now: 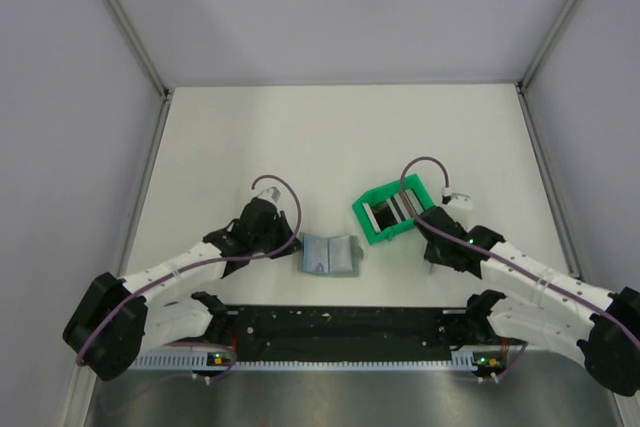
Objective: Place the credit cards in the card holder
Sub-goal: Pick up the credit card from the storage box, then turn over the card slot in the card holder.
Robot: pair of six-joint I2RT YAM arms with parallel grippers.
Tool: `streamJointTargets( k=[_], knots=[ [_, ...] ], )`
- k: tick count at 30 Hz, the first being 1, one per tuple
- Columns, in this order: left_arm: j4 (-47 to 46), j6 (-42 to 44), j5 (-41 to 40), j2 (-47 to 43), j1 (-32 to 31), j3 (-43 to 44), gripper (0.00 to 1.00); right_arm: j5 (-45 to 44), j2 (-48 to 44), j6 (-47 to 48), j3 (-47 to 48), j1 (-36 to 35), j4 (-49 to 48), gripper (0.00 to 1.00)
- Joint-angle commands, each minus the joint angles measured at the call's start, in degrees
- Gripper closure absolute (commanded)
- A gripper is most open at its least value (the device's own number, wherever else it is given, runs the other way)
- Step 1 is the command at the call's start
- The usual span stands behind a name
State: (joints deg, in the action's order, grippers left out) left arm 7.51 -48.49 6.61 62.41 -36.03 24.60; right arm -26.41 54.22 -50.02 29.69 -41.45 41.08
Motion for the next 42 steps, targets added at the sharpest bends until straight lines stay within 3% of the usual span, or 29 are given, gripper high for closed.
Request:
streamJointTargets(
  k=[1,13,20,24,28,35,42],
  knots=[
    [-2.67,0.24,0.51,-0.45,0.17,-0.61,1.00,1.63,1.24,-0.08,-0.34,0.23,-0.30,0.97],
    [-2.85,0.33,0.86,-0.71,0.17,-0.87,1.00,1.28,-0.25,0.27,-0.25,0.23,-0.47,1.00],
    [-3.55,0.50,0.42,-0.71,0.26,-2.01,1.00,2.33,-10.07,-0.78,5.11,-2.40,7.34,1.00],
    [-3.46,0.24,0.68,-1.76,0.17,-2.62,1.00,4.88,-16.15,-0.61,7.30,-2.93,7.52,1.00],
    [-3.64,0.24,0.33,-3.26,0.26,-3.68,1.00,7.07,-16.51,1.59,10.12,-3.19,6.74,1.00],
    [-3.64,0.50,0.24,-4.05,0.17,-3.68,1.00,12.43,-13.53,3.88,8.81,-6.00,-4.58,1.00],
    [-2.94,-0.20,0.33,-6.25,0.26,-3.86,1.00,13.23,-3.26,4.32,10.29,-13.12,-17.87,1.00]
  ],
)
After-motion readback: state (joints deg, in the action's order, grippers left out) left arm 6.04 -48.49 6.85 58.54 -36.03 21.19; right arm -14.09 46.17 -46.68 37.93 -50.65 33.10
